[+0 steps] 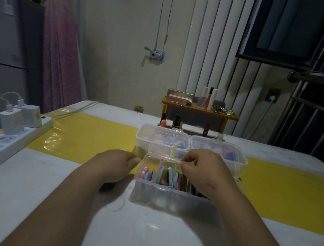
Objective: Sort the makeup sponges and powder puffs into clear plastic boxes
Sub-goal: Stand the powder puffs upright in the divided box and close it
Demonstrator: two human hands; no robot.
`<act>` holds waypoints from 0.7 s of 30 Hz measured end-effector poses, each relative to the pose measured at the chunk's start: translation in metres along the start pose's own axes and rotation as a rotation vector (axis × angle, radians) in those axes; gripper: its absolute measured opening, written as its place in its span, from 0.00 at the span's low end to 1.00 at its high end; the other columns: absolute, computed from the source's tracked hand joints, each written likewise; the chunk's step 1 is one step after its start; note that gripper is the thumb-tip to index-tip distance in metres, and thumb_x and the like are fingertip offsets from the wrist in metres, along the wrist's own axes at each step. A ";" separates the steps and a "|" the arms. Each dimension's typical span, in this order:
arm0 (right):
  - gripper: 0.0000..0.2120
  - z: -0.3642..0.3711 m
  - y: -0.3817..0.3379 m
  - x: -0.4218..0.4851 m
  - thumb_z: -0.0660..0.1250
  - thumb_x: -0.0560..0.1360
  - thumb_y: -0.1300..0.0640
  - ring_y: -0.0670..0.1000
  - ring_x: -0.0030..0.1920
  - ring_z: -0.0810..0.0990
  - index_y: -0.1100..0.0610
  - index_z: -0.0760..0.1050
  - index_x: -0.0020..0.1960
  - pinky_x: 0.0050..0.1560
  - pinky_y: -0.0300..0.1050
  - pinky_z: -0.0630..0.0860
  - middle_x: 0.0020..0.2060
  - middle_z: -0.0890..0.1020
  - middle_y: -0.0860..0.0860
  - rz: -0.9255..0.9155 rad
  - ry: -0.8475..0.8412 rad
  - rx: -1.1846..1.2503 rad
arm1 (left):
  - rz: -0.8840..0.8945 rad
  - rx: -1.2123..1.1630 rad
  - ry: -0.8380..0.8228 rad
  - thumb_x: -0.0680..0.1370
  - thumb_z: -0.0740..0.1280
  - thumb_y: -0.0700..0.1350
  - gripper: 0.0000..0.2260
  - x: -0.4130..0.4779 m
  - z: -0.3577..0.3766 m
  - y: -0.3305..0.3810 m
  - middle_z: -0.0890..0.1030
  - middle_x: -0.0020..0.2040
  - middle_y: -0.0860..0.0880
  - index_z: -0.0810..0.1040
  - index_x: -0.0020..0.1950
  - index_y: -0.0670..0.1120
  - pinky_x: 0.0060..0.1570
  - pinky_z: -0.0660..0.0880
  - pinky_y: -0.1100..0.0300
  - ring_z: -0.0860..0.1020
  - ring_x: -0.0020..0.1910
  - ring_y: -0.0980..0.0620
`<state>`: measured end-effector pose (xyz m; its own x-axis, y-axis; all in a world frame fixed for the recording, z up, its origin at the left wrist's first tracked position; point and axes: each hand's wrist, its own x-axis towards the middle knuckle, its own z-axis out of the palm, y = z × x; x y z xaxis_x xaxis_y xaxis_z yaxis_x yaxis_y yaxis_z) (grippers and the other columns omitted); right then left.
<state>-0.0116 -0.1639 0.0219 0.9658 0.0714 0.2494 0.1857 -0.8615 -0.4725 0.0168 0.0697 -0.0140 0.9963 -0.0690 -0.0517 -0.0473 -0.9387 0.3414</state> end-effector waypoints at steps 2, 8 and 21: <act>0.08 0.000 0.000 0.000 0.66 0.79 0.53 0.45 0.43 0.78 0.49 0.81 0.55 0.48 0.41 0.79 0.45 0.82 0.46 -0.003 0.009 0.019 | 0.000 -0.002 0.094 0.84 0.54 0.53 0.18 -0.002 -0.003 0.002 0.77 0.67 0.49 0.71 0.72 0.56 0.63 0.71 0.49 0.74 0.64 0.46; 0.07 0.001 0.002 0.001 0.65 0.79 0.53 0.43 0.43 0.78 0.48 0.81 0.54 0.42 0.36 0.75 0.46 0.80 0.44 -0.025 0.060 0.085 | -0.006 -0.232 0.345 0.72 0.67 0.32 0.25 -0.005 -0.006 0.012 0.80 0.52 0.49 0.69 0.63 0.53 0.46 0.79 0.50 0.78 0.50 0.44; 0.09 0.004 0.002 0.003 0.65 0.80 0.54 0.43 0.49 0.78 0.47 0.79 0.59 0.52 0.44 0.81 0.52 0.81 0.44 -0.091 0.073 0.266 | 0.168 -0.959 0.616 0.76 0.67 0.33 0.12 -0.005 0.001 0.036 0.83 0.42 0.52 0.81 0.41 0.50 0.42 0.76 0.61 0.80 0.43 0.54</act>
<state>-0.0075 -0.1629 0.0183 0.9291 0.0979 0.3567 0.3216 -0.6903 -0.6481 0.0099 0.0355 -0.0024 0.8614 0.2554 0.4391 -0.3719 -0.2718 0.8876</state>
